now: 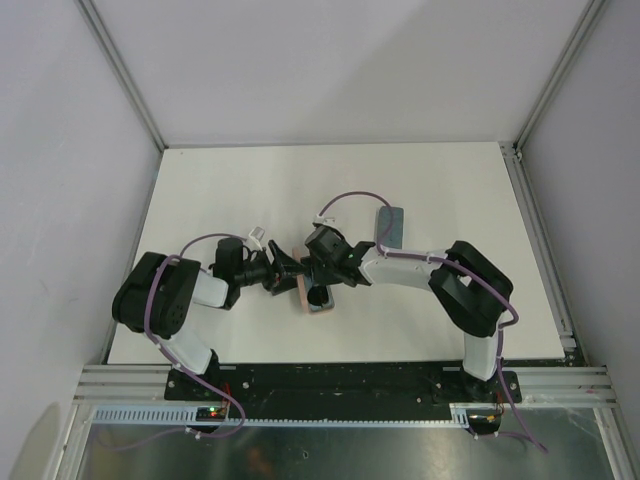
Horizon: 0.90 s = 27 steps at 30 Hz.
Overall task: Organize the sunglasses
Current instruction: Place the sunglasses in the sunglasses case, then place the case with sunglasses at the center of the board.
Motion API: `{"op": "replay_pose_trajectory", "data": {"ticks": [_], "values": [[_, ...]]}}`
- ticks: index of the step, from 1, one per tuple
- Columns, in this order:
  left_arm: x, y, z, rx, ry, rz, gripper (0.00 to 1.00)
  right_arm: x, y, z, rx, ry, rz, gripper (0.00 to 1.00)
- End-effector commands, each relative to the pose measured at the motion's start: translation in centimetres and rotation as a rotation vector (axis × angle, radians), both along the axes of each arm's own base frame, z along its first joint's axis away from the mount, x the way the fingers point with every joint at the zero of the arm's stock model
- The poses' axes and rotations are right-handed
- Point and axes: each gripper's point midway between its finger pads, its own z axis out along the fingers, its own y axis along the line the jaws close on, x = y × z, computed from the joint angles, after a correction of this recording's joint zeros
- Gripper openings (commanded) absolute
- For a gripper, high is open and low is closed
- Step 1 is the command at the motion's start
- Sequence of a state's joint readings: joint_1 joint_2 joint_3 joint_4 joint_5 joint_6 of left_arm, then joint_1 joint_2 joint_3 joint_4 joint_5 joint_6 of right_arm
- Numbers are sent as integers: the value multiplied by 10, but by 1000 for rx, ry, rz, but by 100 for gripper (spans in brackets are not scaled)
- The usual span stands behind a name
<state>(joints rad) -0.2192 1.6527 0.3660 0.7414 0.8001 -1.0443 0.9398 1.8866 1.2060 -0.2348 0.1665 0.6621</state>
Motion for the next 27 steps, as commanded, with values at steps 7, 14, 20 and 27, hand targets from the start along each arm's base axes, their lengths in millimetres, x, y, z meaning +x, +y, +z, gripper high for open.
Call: {"op": "replay_pose_trajectory", "data": {"ticks": [7, 14, 20, 27], "values": [[10, 2, 11, 31, -77, -15, 47, 10, -6, 50, 81, -55, -24, 41], [14, 11, -3, 149, -40, -2, 42, 6, -30, 82, 118, -96, -60, 42], [24, 28, -14, 340, -21, 13, 42, -4, -69, 99, 166, -128, -110, 43], [26, 29, -28, 522, 17, -41, 39, -18, -99, 100, 205, -128, -125, 43]]}}
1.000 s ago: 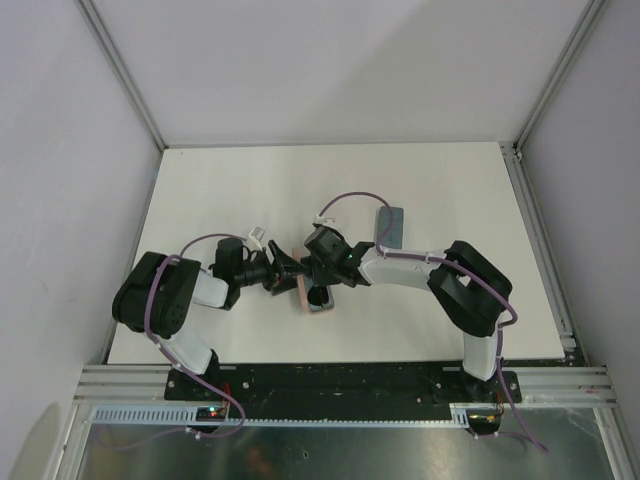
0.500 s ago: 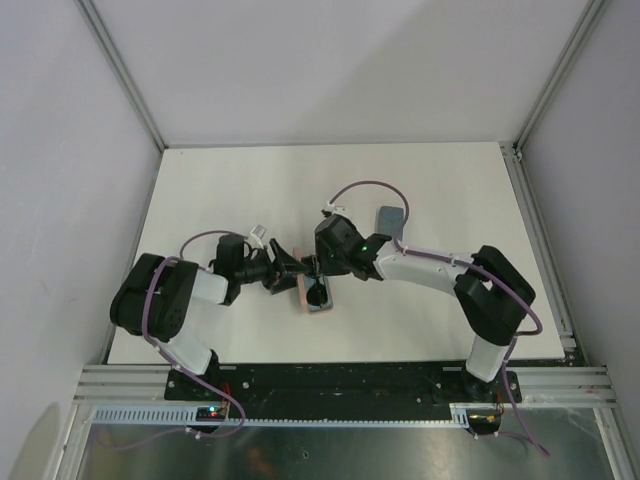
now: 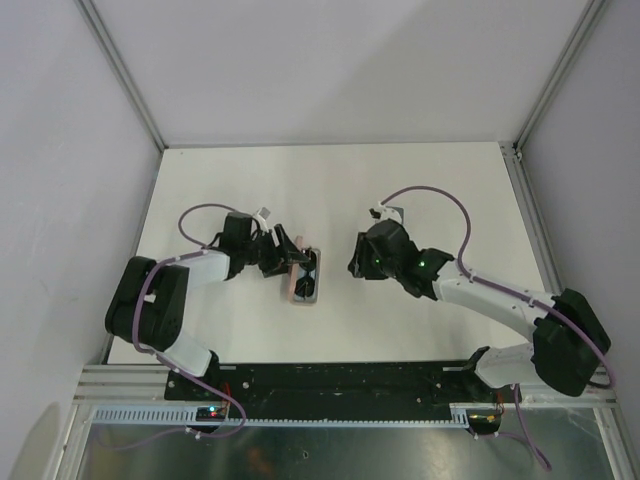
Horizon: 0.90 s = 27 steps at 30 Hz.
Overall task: Organize the sunglasses
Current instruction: Place the case with sunglasses at the center of the board.
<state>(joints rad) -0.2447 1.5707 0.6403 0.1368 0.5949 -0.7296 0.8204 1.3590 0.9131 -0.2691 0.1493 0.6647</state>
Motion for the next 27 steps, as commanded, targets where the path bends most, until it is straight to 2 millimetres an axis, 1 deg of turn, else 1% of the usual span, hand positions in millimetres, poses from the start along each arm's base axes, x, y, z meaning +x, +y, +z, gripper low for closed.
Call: {"op": "replay_pose_trajectory", "data": {"ticks": [1, 4, 5, 9, 12, 16, 20, 22, 24, 25, 27], "values": [[-6, 14, -28, 232, 53, -18, 39, -7, -14, 4, 40, -9, -16, 43], [-9, 6, -37, 315, 72, -46, 38, -10, -26, 6, 50, -12, -17, 43], [-7, 4, -38, 347, 67, -48, 38, -12, -30, 6, 52, -13, -19, 43], [-10, -6, -44, 461, 63, -75, 38, -14, -46, 5, 57, -12, -29, 43], [-8, -6, -44, 549, 43, -63, 38, -16, -55, 4, 58, -8, -35, 43], [-6, -4, -46, 673, 29, -67, 38, -16, -61, 5, 64, -11, -39, 43], [-4, -10, -42, 698, 13, -77, 40, -16, -64, 5, 67, -5, -40, 43], [-2, -14, -37, 686, 1, -81, 44, -17, -65, 5, 68, -4, -39, 43], [1, -20, -27, 662, -22, -88, 52, -17, -65, 5, 71, -3, -40, 43], [3, -22, -22, 650, -34, -90, 58, -17, -65, 5, 70, -3, -41, 44], [6, -27, -10, 625, -59, -96, 67, -17, -65, 4, 69, 0, -37, 46]]}}
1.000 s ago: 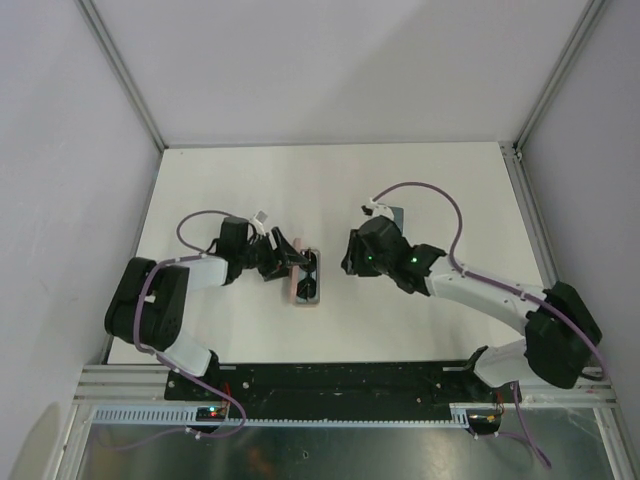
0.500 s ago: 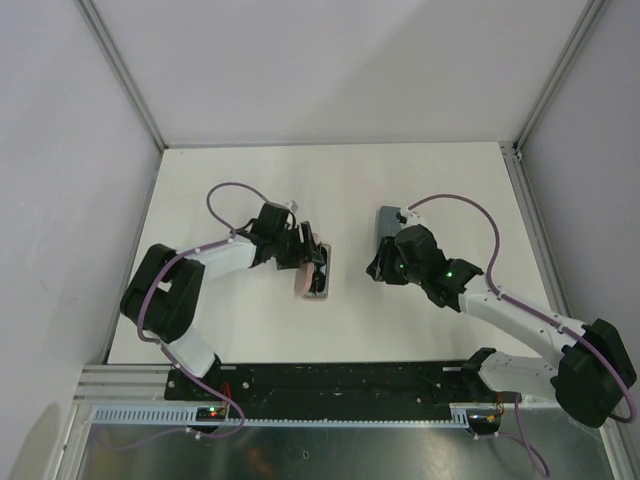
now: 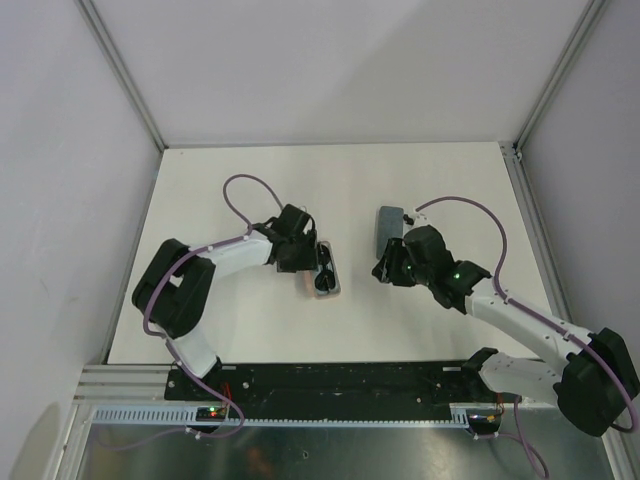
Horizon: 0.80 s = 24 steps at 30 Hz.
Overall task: Organize the sunglasses
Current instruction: Place the case with sunglasses at the center of the board, then close the case with sunglasses at the center of the board.
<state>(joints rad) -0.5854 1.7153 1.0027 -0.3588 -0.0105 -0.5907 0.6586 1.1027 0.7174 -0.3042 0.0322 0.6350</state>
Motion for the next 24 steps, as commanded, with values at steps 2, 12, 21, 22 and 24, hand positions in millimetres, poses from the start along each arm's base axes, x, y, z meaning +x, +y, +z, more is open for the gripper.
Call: {"op": "replay_pose_trajectory", "data": {"ticks": [2, 12, 21, 22, 24], "values": [[7, -8, 28, -12, -55, -39, 75, 1, 3, 3, 9, -13, 23, 48], [16, -32, 79, -135, -117, -94, 87, 2, 34, -35, 21, 84, 90, 47], [13, -28, 100, -218, -123, -87, 76, 6, 51, -55, 35, 116, 128, 44], [12, -27, 101, -220, -124, -86, 76, 8, 52, -57, 37, 118, 127, 43], [11, -27, 103, -224, -130, -84, 75, 13, 55, -62, 35, 127, 123, 41]]}}
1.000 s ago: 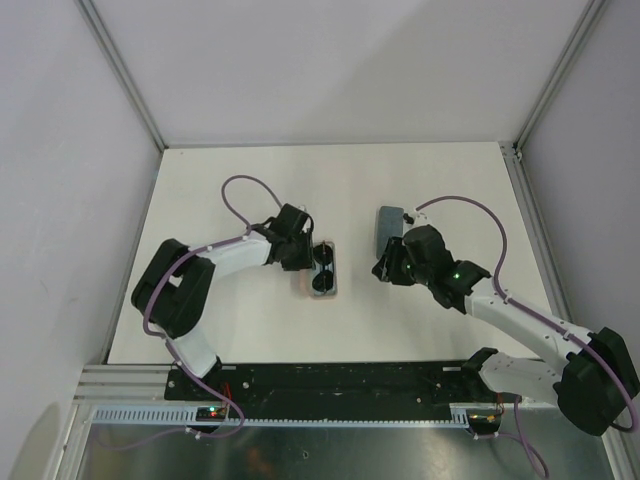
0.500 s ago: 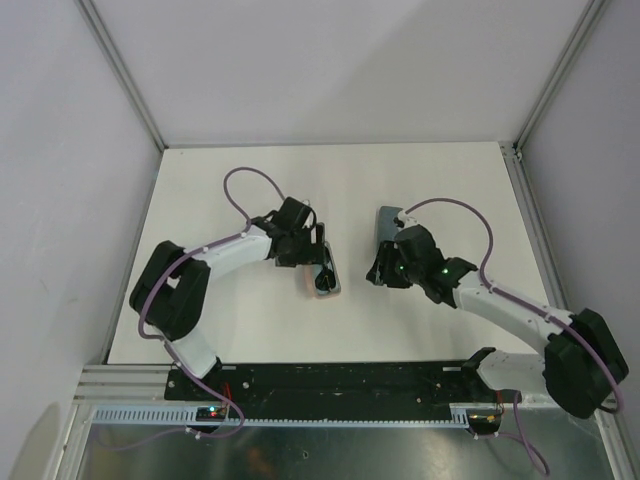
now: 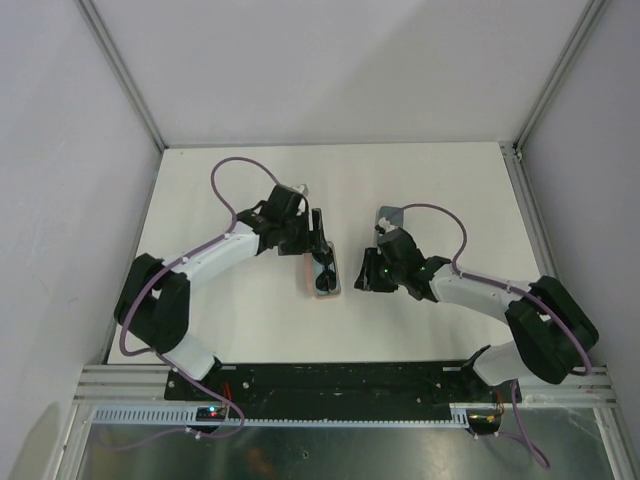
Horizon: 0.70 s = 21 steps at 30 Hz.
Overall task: Organize the sunglasses
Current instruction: Close the case with sunglasses at the center of the board.
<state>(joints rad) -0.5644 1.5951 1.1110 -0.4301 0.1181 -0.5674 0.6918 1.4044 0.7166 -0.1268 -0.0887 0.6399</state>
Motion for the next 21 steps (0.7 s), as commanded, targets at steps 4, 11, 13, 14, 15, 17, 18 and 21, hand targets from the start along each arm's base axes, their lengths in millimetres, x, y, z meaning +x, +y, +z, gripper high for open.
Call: {"op": "replay_pose_trajectory", "data": {"ticks": [4, 11, 13, 14, 15, 17, 18, 21], "values": [[-1, 0, 37, -79, -69, -9, 74, 22, 23, -7, 62, 0, 0, 35], [-4, 21, 49, -111, -95, 21, 61, 38, 41, -8, 158, 4, -6, 33], [-7, 30, 51, -121, -101, 33, 57, 44, 44, -5, 171, -3, -8, 33], [-7, 34, 51, -124, -105, 41, 54, 48, 45, -3, 177, -9, -8, 33], [-8, 39, 52, -126, -109, 48, 52, 50, 48, -3, 181, -9, -4, 33], [-9, 47, 51, -131, -115, 64, 46, 54, 51, -2, 184, -12, 0, 31], [-9, 50, 51, -137, -117, 68, 43, 57, 53, -2, 186, -13, 3, 31], [-11, 51, 45, -167, -103, 62, 40, 61, 57, -7, 184, -1, 11, 29]]}}
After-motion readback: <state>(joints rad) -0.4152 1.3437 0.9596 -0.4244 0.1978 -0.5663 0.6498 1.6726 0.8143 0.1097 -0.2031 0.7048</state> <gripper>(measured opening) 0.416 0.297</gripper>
